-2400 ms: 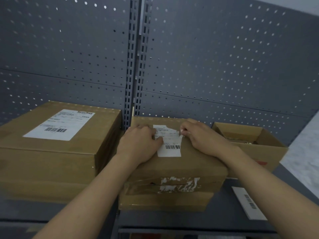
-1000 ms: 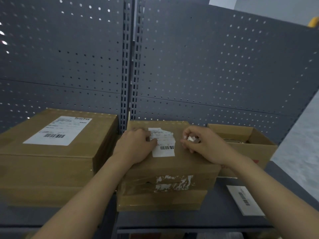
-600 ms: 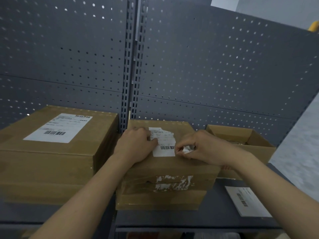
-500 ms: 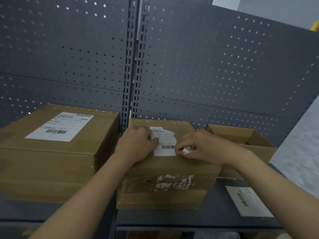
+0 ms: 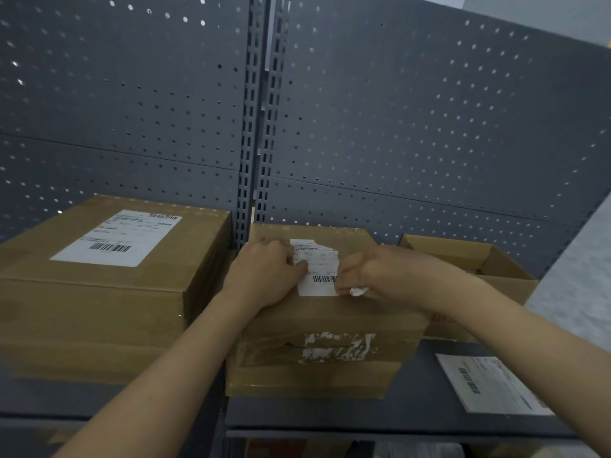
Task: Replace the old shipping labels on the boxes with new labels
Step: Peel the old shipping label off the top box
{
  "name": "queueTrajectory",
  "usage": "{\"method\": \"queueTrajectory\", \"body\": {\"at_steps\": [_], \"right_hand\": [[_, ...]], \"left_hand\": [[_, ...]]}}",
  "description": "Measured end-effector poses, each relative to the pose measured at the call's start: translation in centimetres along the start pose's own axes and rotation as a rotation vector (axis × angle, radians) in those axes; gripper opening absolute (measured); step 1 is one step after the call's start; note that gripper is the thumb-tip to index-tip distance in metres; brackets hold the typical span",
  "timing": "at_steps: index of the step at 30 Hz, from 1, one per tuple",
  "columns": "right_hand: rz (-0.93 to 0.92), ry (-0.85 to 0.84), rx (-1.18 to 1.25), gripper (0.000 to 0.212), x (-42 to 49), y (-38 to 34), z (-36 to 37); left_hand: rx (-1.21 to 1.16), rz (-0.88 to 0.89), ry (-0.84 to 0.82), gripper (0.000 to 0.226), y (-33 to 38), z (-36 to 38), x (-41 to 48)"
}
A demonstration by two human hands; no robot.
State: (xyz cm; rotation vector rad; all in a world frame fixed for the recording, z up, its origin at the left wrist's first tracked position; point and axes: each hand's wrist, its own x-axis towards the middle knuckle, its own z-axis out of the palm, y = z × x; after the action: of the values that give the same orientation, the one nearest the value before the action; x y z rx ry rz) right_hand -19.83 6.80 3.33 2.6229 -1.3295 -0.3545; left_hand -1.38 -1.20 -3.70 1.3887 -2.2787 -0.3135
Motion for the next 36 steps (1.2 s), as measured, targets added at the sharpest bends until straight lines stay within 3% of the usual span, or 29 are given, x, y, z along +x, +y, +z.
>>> {"method": "queueTrajectory", "body": {"at_steps": [9,16,24,36], "right_hand": [[-0.1,0.001,-0.092,0.031,0.2,0.2,-0.1],[-0.03,-0.121,-0.281,0.035,1.3,-0.6,-0.7],[-0.064,-0.074,-0.161,0.027,1.3,0.1,-0.7],[0.007,-0.072,-0.328,0.032,1.4,-1.1,-0.1]], "left_hand": [[-0.013,0.005,-0.001,0.041,-0.1,0.1,0.1],[-0.022,0.005,0.005,0.035,-0.2,0.4,0.1],[-0.036,-0.015,0.016,0.041,-0.5,0.6,0.3],[-0.008,-0.011,0.008,0.04,-0.5,0.7,0.4]]}}
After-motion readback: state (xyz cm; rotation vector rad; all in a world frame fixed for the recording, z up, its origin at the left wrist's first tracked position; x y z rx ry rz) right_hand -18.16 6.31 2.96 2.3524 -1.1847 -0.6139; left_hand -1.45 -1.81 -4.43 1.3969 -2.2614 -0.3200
